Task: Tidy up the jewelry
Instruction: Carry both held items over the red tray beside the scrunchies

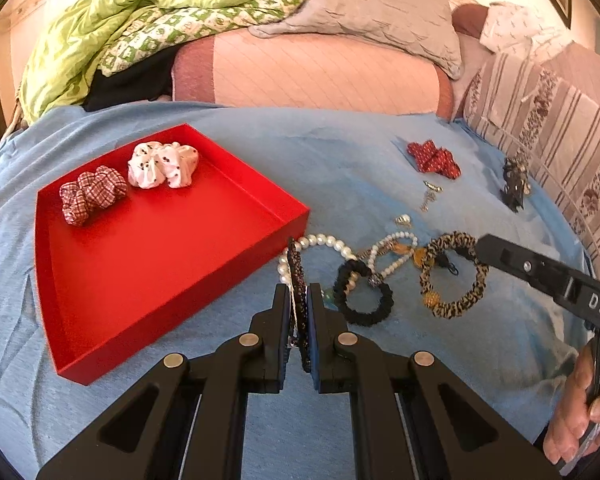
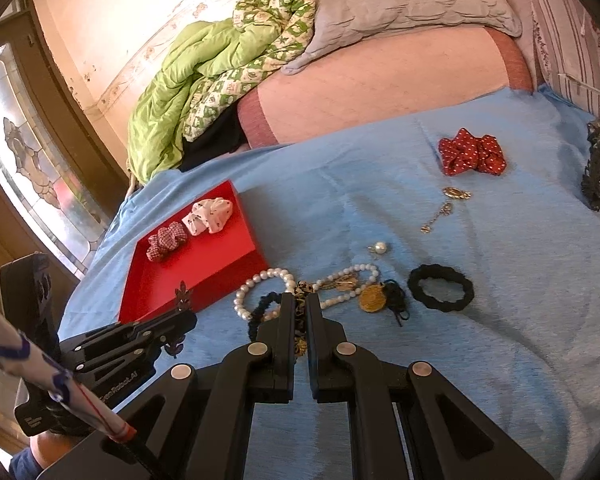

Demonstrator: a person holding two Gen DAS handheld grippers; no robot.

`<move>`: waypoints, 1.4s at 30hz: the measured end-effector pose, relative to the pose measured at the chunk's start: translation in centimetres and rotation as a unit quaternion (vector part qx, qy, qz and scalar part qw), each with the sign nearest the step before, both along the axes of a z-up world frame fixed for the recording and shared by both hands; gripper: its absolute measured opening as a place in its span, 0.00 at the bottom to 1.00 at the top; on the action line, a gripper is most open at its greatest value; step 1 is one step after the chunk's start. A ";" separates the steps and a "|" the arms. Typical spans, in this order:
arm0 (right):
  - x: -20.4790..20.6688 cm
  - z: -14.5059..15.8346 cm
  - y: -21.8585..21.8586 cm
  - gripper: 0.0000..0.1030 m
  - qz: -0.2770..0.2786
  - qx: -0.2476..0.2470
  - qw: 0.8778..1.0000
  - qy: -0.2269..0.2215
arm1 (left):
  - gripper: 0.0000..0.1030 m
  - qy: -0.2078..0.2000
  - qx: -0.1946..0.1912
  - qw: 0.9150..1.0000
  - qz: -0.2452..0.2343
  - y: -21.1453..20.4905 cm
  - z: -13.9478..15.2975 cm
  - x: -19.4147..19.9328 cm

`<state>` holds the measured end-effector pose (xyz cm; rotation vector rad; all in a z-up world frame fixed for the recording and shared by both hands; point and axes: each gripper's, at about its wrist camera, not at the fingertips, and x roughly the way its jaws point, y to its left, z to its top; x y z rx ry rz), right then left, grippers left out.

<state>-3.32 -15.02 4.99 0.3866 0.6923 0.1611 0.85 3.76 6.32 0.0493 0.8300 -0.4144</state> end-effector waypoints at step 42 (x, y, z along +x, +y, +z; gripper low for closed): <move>20.4 1.8 18.3 0.06 0.119 -0.014 0.991 0.053 | 0.08 0.083 -0.042 0.983 0.158 13.7 -2.2 14.0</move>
